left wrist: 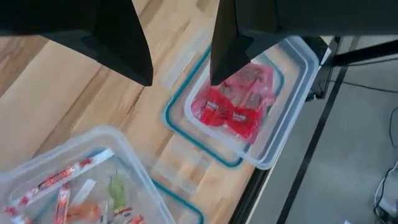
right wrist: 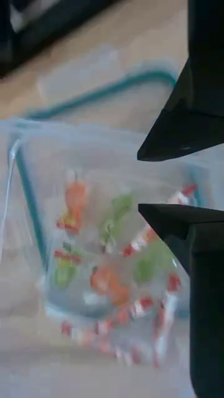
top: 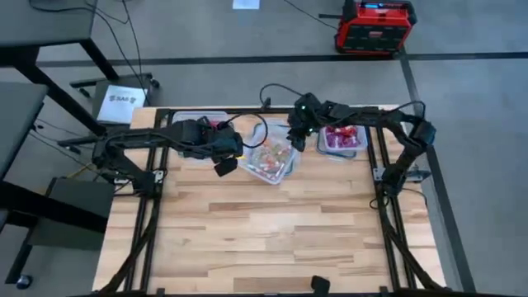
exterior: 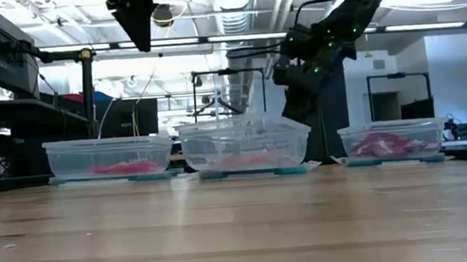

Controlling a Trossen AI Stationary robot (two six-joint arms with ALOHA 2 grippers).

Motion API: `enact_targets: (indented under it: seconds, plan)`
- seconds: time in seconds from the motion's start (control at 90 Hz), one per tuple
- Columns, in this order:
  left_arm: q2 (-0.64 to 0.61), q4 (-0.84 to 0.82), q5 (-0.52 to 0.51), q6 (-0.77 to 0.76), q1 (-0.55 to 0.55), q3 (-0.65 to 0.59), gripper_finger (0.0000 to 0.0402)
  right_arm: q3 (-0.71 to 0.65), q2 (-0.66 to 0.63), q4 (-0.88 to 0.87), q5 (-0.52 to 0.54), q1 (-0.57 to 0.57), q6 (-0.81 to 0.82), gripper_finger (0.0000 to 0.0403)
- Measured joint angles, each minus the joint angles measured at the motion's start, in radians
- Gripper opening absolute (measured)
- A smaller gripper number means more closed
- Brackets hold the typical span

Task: Sort candy
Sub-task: Move the top center transparent bin closer to the center

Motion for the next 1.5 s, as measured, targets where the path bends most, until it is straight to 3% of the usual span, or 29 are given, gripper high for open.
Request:
enact_targets:
  seconds: [0.189, 0.567, 0.933, 1.133, 1.289, 1.5]
  plan:
    - [0.001, -0.006, 0.0, -0.004, 0.0, 0.0, 0.0148, 0.001, -0.003, 0.003, 0.108, 0.007, -0.042, 0.0107]
    - [0.001, -0.07, -0.005, -0.059, -0.04, 0.0, 0.0148, 0.001, -0.164, -0.013, 0.107, 0.056, -0.049, 0.0112]
    - [0.001, -0.067, -0.007, -0.068, -0.093, 0.0, 0.0148, 0.02, -0.104, -0.028, 0.109, 0.006, -0.067, 0.0229]
    - [0.001, -0.064, -0.029, -0.059, -0.095, 0.0, 0.0148, 0.02, 0.0, -0.006, 0.109, 0.003, -0.093, 0.024]
    - [0.001, -0.063, -0.036, -0.052, -0.096, 0.0, 0.0148, 0.02, 0.062, 0.007, 0.113, 0.003, -0.104, 0.0204]
    - [0.001, -0.048, -0.036, -0.043, -0.096, 0.0, 0.0148, 0.031, 0.057, -0.074, 0.103, 0.004, -0.148, 0.0024]
